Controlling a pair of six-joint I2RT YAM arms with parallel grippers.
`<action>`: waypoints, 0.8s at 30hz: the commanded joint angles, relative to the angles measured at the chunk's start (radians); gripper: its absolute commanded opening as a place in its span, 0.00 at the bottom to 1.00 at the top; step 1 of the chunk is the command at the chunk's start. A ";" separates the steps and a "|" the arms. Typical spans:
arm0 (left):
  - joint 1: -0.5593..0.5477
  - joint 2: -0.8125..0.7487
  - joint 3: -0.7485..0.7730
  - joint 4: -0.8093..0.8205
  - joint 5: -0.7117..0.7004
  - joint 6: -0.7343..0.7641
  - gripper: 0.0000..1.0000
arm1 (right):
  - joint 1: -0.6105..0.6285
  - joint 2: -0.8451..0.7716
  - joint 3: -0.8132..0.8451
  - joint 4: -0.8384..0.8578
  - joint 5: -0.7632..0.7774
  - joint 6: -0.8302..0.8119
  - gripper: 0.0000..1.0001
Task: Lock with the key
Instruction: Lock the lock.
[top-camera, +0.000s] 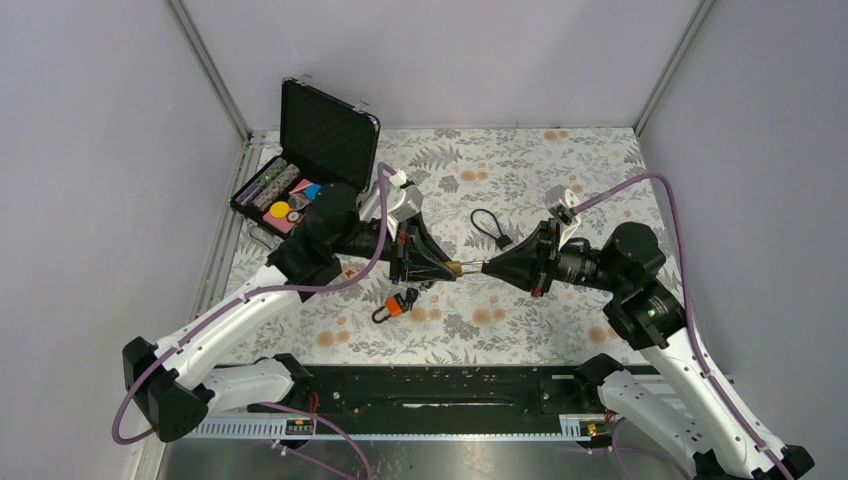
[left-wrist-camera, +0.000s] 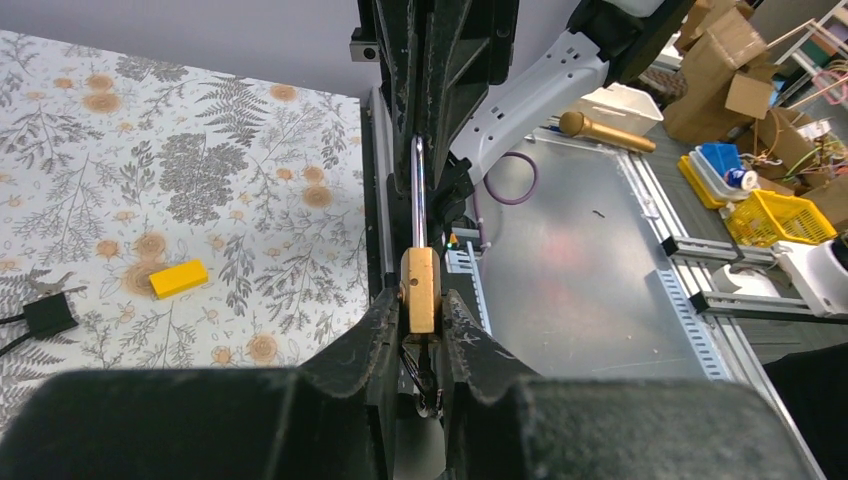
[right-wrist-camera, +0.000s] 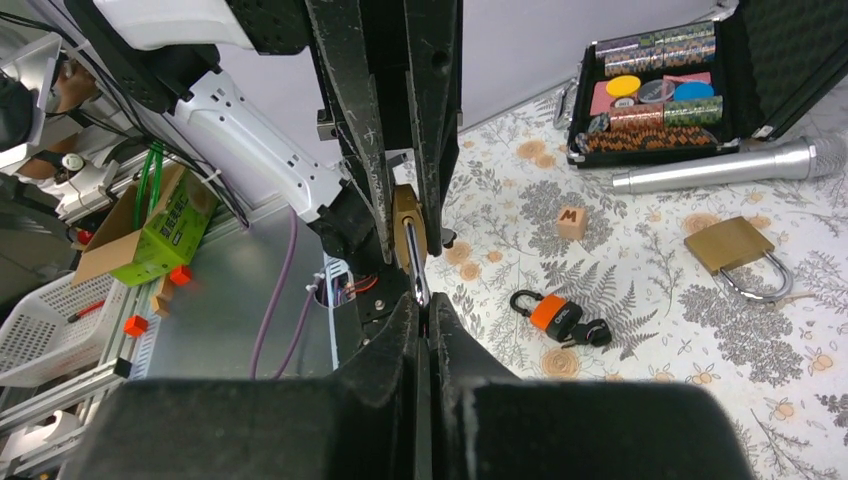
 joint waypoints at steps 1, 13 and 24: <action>-0.011 0.013 -0.015 0.236 0.082 -0.104 0.00 | 0.025 0.014 -0.023 0.118 0.035 0.008 0.00; -0.011 0.094 0.008 0.358 -0.029 -0.240 0.00 | 0.168 0.077 -0.096 0.225 0.104 0.011 0.00; 0.044 0.071 -0.021 0.194 -0.035 -0.110 0.21 | 0.180 0.005 0.012 -0.009 0.375 -0.058 0.00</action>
